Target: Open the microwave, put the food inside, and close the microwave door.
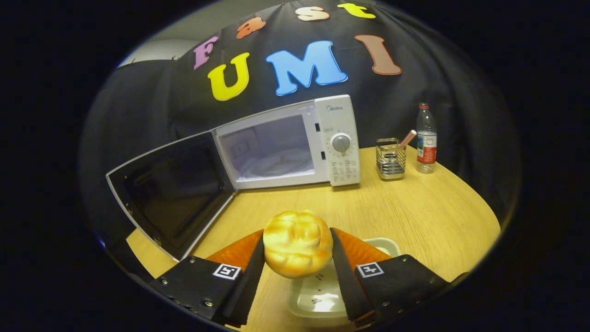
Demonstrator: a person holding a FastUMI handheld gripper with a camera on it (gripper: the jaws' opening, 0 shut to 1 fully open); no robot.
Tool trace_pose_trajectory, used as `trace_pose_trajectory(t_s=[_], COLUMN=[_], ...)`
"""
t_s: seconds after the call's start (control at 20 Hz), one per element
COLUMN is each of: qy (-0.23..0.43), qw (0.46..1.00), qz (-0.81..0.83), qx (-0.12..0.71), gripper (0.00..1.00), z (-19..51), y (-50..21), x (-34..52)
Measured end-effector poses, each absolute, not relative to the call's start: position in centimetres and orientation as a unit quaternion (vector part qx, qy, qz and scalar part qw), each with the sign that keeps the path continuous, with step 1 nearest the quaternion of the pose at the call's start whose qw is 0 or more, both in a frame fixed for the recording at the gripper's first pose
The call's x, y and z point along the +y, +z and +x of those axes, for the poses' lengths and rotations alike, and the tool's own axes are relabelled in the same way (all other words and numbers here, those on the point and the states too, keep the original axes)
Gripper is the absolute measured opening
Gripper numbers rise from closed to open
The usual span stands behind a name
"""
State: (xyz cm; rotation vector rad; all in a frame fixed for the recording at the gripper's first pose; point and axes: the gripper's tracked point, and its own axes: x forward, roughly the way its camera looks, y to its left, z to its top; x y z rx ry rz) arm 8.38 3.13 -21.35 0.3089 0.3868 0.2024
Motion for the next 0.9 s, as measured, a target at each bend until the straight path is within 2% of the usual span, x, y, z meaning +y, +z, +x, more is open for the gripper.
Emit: trace_pose_trajectory(t_s=[0.45,0.65,0.9], qy=[0.106,0.087,0.03], qw=[0.966,0.963,0.956], qz=[0.185,0.212,0.25], qx=[0.148,0.145,0.15], gripper=[0.76,0.77,0.76], z=[19.1,24.6,31.0], y=[-17.7,-18.3,-20.5], x=[10.5,13.2,13.5])
